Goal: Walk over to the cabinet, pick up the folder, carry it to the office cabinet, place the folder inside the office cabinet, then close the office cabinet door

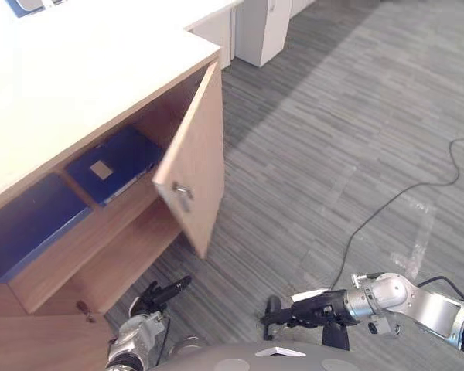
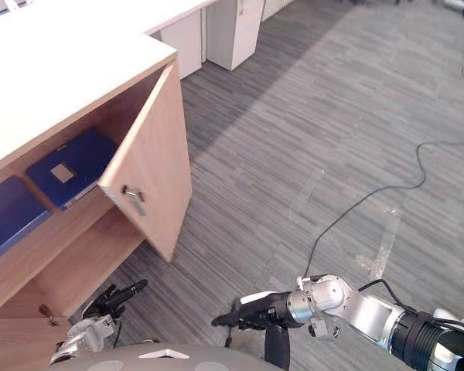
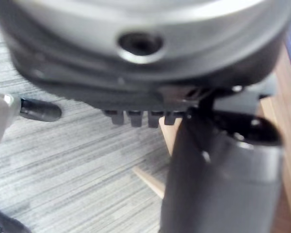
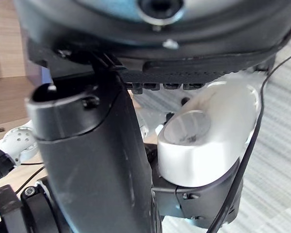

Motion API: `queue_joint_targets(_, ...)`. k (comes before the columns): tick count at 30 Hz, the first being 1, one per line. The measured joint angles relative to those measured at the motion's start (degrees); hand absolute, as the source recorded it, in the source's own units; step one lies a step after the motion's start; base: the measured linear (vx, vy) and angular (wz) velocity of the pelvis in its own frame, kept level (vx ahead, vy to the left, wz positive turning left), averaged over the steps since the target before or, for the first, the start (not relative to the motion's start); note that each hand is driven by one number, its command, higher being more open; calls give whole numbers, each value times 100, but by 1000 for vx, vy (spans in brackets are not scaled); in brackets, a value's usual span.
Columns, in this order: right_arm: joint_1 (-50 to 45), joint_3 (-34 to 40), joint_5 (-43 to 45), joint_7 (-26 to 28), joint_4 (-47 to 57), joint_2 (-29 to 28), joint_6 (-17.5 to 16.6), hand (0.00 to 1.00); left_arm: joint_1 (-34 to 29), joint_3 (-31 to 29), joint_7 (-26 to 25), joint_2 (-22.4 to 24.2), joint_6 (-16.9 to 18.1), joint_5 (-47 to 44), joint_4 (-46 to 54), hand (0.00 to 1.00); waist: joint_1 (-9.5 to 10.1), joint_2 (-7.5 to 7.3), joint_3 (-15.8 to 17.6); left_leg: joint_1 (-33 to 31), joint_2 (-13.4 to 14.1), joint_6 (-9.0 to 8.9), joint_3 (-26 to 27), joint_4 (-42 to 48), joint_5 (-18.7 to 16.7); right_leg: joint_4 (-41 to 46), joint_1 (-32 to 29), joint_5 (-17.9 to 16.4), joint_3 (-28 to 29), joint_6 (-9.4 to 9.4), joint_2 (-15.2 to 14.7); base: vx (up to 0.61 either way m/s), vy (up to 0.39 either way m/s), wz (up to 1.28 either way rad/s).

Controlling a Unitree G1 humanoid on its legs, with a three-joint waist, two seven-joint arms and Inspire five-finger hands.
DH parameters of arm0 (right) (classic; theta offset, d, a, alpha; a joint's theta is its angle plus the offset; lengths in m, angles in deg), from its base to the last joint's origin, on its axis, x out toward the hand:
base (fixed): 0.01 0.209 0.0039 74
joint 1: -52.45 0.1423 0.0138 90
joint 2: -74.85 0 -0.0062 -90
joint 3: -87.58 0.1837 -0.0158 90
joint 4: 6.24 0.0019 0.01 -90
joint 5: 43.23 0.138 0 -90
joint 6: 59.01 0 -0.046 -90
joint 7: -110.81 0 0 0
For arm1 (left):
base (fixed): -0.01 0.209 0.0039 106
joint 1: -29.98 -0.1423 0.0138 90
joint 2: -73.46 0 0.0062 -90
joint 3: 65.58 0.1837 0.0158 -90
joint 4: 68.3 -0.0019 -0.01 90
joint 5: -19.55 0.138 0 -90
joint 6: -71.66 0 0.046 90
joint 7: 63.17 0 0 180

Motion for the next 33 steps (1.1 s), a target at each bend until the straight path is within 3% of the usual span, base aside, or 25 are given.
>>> queue_joint_targets(2,-20,84,-47,-37,12,10,-2,100,-1,2,-1,-22,-1,0,-2,100,91,-149,-88,-87,-17,15,-100,63,-8,0,-1,4,-71,1,-44,-28,29,17)
queue_joint_targets(7,-86,74,-94,-133,-83,-250,-8,100,-42,7,-1,19,-11,73,-60,100,221,-162,-88,-358,-117,104,-549,269,-28,3,82,14,-463,15,-219,-33,65,45)
queue_joint_targets(11,-152,321,-690,-458,-1531,-1523,-48,100,13,353,8,37,-7,138,-59,100,366,-43,-4,-731,-266,268,-1377,847,-205,297,368,-206,-1163,114,-502,-73,129,103)
queue_joint_targets(13,-205,782,-975,-486,-2383,-2057,-152,100,33,864,10,50,-10,296,-44,100,366,121,140,-837,-379,382,-1830,1169,-418,1254,281,-619,-1315,151,-852,-60,177,104)
queue_joint_targets(14,-332,1138,-1069,-461,-2810,-2337,-255,100,-25,1269,12,13,-15,471,30,100,307,218,139,-929,-442,428,-2104,1306,-453,1905,119,-746,-1213,-18,-1018,-39,260,141)
queue_joint_targets(15,-448,1803,-1452,-689,-3442,-2998,-349,100,-138,1828,37,-165,-32,742,304,100,256,258,187,-997,-535,462,-2492,1435,-455,2671,-89,-765,-806,-290,-1158,-23,249,158)
queue_joint_targets(17,-383,3055,-2320,-1634,-4722,-4245,-312,100,-280,2350,163,-431,-53,1116,929,100,218,274,277,-1086,-636,523,-3007,1611,-439,3369,-358,-784,21,-363,-1102,10,127,153)
queue_joint_targets(18,-252,3918,-2692,-2174,-5440,-4803,-232,100,-289,2434,218,-496,-61,1306,1406,100,214,234,299,-1229,-757,557,-3420,1717,-419,3399,-357,-1355,533,-171,-955,36,-44,179)
queue_joint_targets(19,-195,4602,-2871,-2538,-5931,-5087,-149,100,-271,2466,192,-512,-58,1465,1921,100,216,235,304,-1403,-870,553,-3833,1793,-412,3094,-342,-1709,990,5,-733,30,-90,170)
queue_joint_targets(21,-196,5531,-2903,-3021,-6441,-5310,-102,100,-168,2551,106,-508,-53,1911,2594,100,196,256,330,-1596,-1056,490,-4404,1837,-383,2606,-318,-1927,1596,221,-467,61,-191,183)
queue_joint_targets(22,-252,6284,-2646,-3498,-6865,-5435,38,100,-109,2687,2,-509,-2,2429,3238,100,132,250,351,-1725,-1285,363,-4941,1888,-374,2239,-276,-1970,2135,358,-331,101,-291,206)
queue_joint_targets(23,-331,6486,-2482,-3654,-6987,-5471,103,100,-64,2754,-26,-510,2,2633,3466,100,132,180,352,-1733,-1366,289,-5102,1924,-388,2147,-201,-1936,2267,380,-319,126,-403,209)
queue_joint_targets(24,-534,6737,-2294,-3881,-7146,-5583,213,100,-60,2808,-53,-491,48,2847,3880,100,150,144,415,-1738,-1484,84,-5365,2058,-493,2162,-83,-2103,2320,704,-334,104,-369,145)
queue_joint_targets(25,-721,6888,-2001,-3997,-7161,-5680,296,100,-202,2796,-93,-404,62,2867,4225,100,185,294,433,-1751,-1315,-92,-5598,2168,-597,2200,-11,-2298,2099,660,-124,91,-423,106)
queue_joint_targets(28,-1097,7208,-1515,-3979,-6914,-5831,333,100,-506,2967,63,-183,113,2819,4794,100,252,473,342,-1694,-821,-226,-5631,1807,-533,2368,0,-2446,1710,430,212,73,-309,44)
queue_joint_targets(31,-1226,7466,-1498,-3973,-6701,-6033,349,100,-697,3168,206,83,124,2784,5140,100,123,405,336,-1754,-580,-320,-5613,1529,-274,2425,68,-2576,1219,227,347,68,-213,71)
queue_joint_targets(32,-1234,7592,-1501,-3978,-6671,-6141,354,100,-842,3179,263,137,123,2785,5264,100,121,252,334,-1781,-498,-265,-5445,1411,-104,2420,108,-2613,1041,162,356,135,-315,190)
queue_joint_targets(33,-1332,7817,-1486,-4031,-6633,-6343,394,100,-1218,3154,430,119,98,2504,5512,100,124,1,367,-2138,-11,393,-3496,1453,248,2306,405,-2628,222,119,243,125,-278,203)
